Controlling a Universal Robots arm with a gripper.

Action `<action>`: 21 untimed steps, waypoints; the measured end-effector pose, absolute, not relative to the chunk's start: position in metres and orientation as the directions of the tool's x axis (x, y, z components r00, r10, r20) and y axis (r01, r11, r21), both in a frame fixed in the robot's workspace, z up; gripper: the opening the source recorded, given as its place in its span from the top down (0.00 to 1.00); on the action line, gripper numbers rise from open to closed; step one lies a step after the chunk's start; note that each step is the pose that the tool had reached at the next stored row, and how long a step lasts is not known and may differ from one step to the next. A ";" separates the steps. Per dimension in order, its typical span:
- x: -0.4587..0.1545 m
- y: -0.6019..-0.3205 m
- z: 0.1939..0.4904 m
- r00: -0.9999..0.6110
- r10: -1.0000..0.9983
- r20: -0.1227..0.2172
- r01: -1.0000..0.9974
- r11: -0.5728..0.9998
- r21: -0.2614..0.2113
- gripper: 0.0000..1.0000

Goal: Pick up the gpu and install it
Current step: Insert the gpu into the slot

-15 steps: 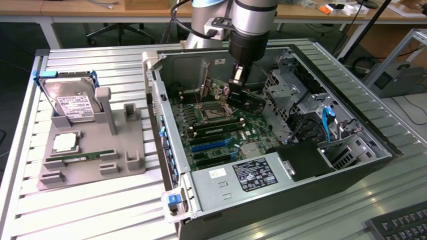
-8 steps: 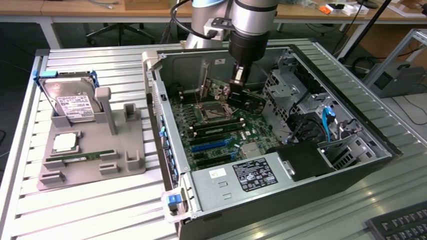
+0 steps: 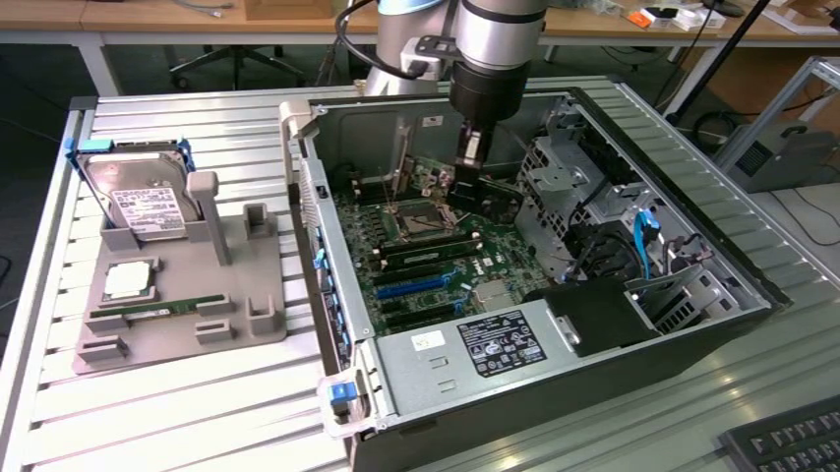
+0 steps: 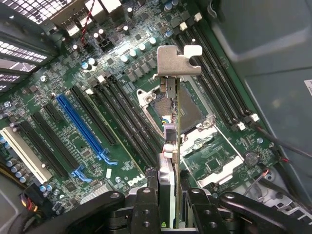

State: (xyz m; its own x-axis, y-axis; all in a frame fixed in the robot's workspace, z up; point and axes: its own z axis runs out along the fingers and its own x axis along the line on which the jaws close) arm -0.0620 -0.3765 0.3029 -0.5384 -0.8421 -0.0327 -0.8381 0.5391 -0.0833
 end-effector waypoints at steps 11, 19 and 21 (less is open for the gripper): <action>-0.062 -0.377 0.303 -0.493 -0.869 -0.033 -0.865 0.494 -0.083 0.73; -0.062 -0.377 0.303 -0.463 -0.886 -0.033 -0.882 0.464 -0.083 0.73; -0.062 -0.377 0.303 -0.455 -0.890 -0.033 -0.886 0.456 -0.083 0.73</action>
